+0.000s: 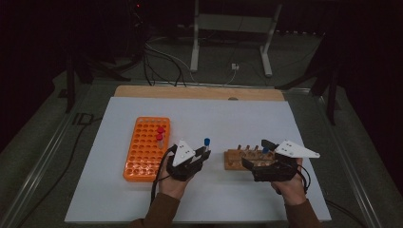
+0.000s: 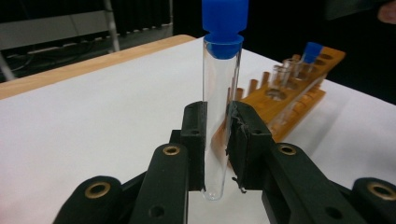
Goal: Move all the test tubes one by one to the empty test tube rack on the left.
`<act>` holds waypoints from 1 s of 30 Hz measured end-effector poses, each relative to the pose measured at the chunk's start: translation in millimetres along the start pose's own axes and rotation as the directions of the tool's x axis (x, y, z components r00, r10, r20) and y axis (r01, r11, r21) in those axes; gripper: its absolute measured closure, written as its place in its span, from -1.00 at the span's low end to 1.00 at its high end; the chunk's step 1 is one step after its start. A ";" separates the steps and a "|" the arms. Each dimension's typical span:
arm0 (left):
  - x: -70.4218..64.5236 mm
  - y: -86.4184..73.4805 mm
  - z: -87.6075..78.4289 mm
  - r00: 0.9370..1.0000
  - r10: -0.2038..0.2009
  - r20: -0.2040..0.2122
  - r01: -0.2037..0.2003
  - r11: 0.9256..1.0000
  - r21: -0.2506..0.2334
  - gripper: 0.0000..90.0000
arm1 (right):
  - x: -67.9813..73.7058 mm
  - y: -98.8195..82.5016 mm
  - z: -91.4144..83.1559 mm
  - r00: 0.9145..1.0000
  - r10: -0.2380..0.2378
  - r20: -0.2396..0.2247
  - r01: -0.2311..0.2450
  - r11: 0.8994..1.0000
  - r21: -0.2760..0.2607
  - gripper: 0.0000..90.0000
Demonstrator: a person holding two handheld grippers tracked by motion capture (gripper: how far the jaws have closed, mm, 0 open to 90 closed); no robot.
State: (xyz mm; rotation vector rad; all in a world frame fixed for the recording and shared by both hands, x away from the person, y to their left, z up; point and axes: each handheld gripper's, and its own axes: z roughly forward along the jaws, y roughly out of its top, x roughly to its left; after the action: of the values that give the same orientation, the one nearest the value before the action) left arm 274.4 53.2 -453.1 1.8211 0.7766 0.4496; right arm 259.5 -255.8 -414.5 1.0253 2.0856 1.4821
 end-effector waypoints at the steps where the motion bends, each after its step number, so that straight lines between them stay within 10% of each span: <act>1: 2.3 -0.7 -1.9 1.000 0.004 -0.006 -0.004 1.000 0.001 0.72 | -0.4 0.0 -0.5 1.000 0.000 0.000 0.000 1.000 -0.001 -1.00; 14: 46.0 -14.4 -33.2 0.995 -0.013 -0.103 0.013 1.000 0.000 0.72 | -4.6 -0.2 -3.5 1.000 0.011 0.010 -0.011 1.000 -0.009 -1.00; 30: 83.4 -30.7 -59.8 0.971 -0.052 -0.235 0.060 0.998 0.028 0.72 | -6.6 0.1 -6.2 1.000 0.020 0.013 -0.020 1.000 -0.017 -1.00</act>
State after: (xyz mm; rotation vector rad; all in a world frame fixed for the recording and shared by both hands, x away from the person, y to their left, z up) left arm 287.6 158.9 -463.9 1.7936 1.0006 0.6252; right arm 259.7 -264.6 -412.8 1.0500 2.0563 1.4955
